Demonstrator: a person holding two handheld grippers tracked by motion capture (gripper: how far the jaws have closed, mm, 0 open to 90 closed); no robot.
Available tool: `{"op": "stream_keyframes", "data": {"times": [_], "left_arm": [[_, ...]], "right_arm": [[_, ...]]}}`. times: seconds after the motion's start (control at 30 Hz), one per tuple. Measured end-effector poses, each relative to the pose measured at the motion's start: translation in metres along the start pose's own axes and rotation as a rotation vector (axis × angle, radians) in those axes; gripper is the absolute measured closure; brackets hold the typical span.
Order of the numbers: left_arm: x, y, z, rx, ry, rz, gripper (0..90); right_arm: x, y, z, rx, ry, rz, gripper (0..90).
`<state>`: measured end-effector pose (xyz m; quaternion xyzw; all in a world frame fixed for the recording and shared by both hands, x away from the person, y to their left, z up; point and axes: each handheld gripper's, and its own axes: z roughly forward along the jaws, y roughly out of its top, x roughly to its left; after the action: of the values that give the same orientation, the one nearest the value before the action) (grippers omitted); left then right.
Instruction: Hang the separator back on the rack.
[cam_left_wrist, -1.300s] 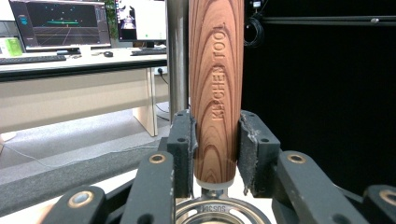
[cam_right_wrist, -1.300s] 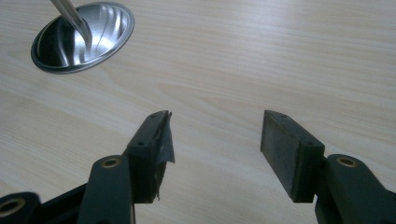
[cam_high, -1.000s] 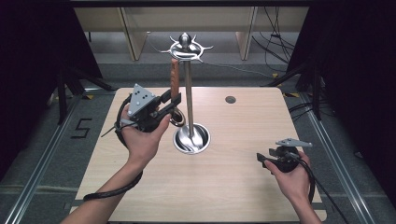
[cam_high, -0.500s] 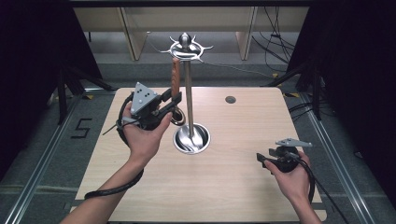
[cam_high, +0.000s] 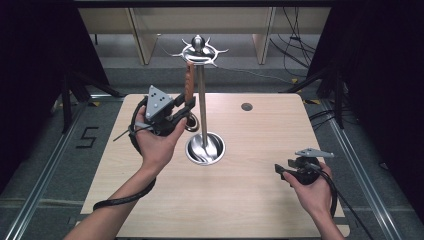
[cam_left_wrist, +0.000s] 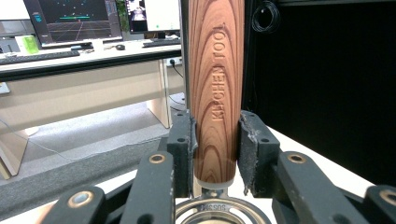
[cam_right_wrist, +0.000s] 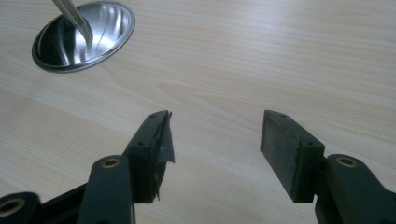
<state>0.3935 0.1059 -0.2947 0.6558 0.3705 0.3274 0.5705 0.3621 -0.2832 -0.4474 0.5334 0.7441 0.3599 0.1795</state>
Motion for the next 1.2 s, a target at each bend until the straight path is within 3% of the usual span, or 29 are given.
{"op": "stream_keyframes", "data": {"times": [0.13,0.17,0.2,0.27,0.3,0.4,0.53,0.7,0.73,0.8,0.9,1.0,1.03,1.2], "left_arm": [[-0.0013,-0.0008,0.003,0.008,-0.004,-0.015,67.5],[-0.0002,-0.0005,0.0038,0.002,0.004,0.004,67.5],[-0.0012,-0.001,0.0047,0.008,-0.004,-0.011,67.5],[-0.0002,-0.0006,0.0049,0.004,0.003,0.007,67.5],[-0.0011,-0.0011,0.0056,0.008,-0.004,-0.011,67.4],[-0.0003,-0.0009,0.0063,0.007,0.001,0.01,67.3],[-0.0006,-0.0018,0.0079,0.023,-0.011,-0.007,67.1],[0.0006,-0.0019,0.0085,0.024,-0.008,0.004,66.6],[-0.0001,-0.002,0.0089,0.03,-0.02,-0.012,66.4],[0.0011,-0.0014,0.009,0.035,-0.023,0.0,64.8],[0.0009,-0.0023,0.0088,0.052,-0.039,-0.013,61.7],[0.0018,-0.0035,0.0075,0.061,-0.051,-0.019,59.0],[0.0031,-0.0036,0.0067,0.063,-0.05,-0.007,57.9],[0.0059,-0.0066,0.0012,0.07,-0.061,-0.019,52.7]], "right_arm": [[-0.0027,-0.0015,0.0027,-0.025,-0.003,-0.041,43.2],[-0.0036,-0.0014,0.0035,-0.032,0.008,-0.058,43.2],[-0.0045,-0.0014,0.004,-0.039,0.011,-0.075,43.2],[-0.0045,-0.0014,0.004,-0.039,0.012,-0.074,43.2],[-0.0046,-0.0014,0.004,-0.038,0.012,-0.074,43.2],[0.0,-0.0006,0.0002,0.001,-0.007,-0.004,43.2],[-0.001,-0.0006,0.0012,-0.005,0.003,-0.015,43.1],[-0.001,-0.0006,0.0006,0.004,-0.002,-0.018,43.0],[-0.001,-0.0006,0.0006,0.005,-0.002,-0.018,43.0],[-0.001,-0.0006,0.0007,0.003,-0.001,-0.022,43.0],[-0.0009,-0.0005,0.0005,0.003,-0.003,-0.018,42.9],[0.0022,-0.0012,0.0006,0.009,0.013,0.03,42.7],[-0.0011,-0.0009,0.0011,0.001,0.014,-0.005,42.7],[-0.0009,-0.001,0.0012,0.001,0.014,-0.003,42.3]]}}
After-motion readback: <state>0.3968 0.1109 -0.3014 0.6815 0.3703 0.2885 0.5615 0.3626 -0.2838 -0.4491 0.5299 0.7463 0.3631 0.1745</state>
